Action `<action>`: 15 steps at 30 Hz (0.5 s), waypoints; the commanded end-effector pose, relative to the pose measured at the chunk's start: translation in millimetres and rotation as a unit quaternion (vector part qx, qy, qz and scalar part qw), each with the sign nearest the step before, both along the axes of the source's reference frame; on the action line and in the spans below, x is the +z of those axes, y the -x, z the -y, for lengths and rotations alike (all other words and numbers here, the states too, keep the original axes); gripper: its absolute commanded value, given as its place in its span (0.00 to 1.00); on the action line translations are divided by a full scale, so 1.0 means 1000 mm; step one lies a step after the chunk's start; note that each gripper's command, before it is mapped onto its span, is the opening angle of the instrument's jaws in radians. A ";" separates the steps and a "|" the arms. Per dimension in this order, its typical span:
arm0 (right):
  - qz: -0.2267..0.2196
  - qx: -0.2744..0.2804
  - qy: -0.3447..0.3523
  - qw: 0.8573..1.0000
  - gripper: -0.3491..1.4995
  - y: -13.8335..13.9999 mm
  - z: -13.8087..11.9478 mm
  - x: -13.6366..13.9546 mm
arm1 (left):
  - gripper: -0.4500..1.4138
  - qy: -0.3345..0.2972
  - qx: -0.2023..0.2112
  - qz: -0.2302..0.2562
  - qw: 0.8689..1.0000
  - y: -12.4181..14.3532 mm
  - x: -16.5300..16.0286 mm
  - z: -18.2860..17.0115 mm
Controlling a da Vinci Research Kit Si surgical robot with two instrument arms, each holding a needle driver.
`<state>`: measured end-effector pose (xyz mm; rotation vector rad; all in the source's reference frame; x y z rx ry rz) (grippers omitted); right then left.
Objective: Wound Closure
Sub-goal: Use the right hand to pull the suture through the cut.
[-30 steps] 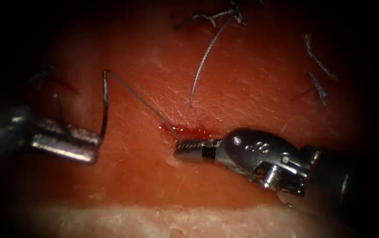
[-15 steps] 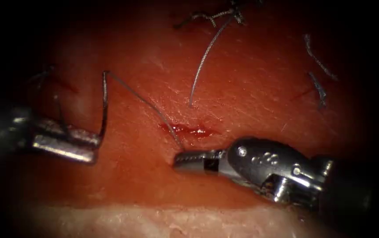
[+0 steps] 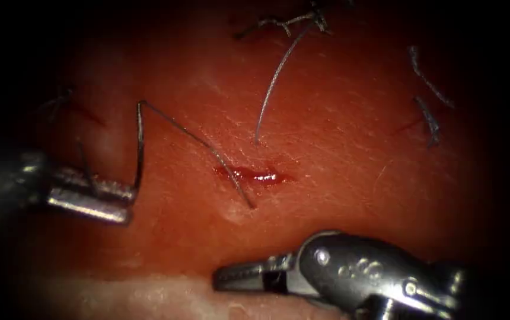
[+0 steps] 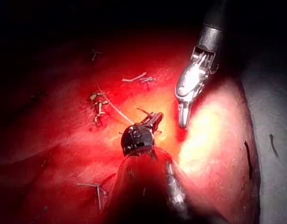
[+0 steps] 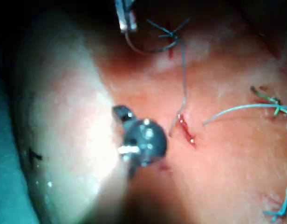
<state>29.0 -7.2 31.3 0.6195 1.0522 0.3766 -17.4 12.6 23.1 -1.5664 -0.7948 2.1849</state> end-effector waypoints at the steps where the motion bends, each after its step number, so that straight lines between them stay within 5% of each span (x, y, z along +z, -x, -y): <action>1: 0.009 0.023 0.009 1.000 0.26 0.0000 -0.0009 0.0020 | 0.00 0.000 -0.001 0.000 1.000 0.0005 0.0003 -0.0002; 3: 0.019 0.059 0.021 0.998 0.74 0.0003 -0.0018 0.0031 | 0.00 -0.002 0.000 0.001 1.000 0.0006 -0.0002 -0.0002; 5: 0.035 0.104 0.036 0.993 0.91 0.0007 -0.0030 0.0046 | 0.00 -0.006 0.004 0.005 1.000 0.0007 -0.0010 0.0001; 11: 0.045 0.115 0.036 0.992 0.96 0.0002 -0.0033 0.0064 | 0.00 -0.009 0.015 0.013 1.000 0.0015 -0.0025 0.0011; 15: 0.036 0.097 0.032 0.994 0.90 -0.0017 -0.0024 0.0079 | 0.00 -0.005 0.017 0.016 1.000 0.0021 -0.0032 0.0014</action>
